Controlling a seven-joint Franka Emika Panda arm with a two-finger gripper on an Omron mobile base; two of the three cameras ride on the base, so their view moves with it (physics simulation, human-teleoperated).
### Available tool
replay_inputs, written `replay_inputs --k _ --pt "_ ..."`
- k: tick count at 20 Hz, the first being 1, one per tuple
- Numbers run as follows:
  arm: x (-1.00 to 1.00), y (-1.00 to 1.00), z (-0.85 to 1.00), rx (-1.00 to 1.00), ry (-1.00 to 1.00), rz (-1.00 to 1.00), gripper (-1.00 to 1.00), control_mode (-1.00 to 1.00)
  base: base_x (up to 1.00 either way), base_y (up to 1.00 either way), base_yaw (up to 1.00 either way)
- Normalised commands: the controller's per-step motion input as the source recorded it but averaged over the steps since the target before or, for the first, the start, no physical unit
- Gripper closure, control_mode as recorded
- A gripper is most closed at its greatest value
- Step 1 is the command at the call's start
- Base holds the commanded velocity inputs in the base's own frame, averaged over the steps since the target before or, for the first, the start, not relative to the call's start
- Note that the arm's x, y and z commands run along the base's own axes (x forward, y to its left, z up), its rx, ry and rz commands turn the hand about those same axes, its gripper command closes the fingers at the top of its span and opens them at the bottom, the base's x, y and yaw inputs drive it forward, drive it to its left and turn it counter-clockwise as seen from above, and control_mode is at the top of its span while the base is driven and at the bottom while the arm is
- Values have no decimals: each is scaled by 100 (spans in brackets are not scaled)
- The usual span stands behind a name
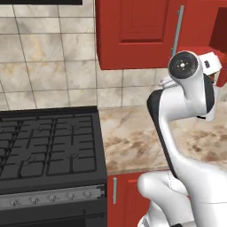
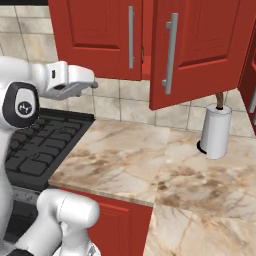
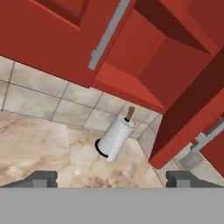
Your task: Move the mustard and ketchup from the cabinet to the dining counter.
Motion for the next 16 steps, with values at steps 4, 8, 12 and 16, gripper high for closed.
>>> replay_inputs --k 4,8,12,16 --pt "100 -12 0 -2 28 -1 -100 -100 0 0 0" --pt "94 -65 0 0 26 0 -100 -100 0 0 0" --pt "38 -95 0 0 15 -7 -100 -100 0 0 0" --pt "0 -100 1 3 7 -14 -100 -100 0 0 0"
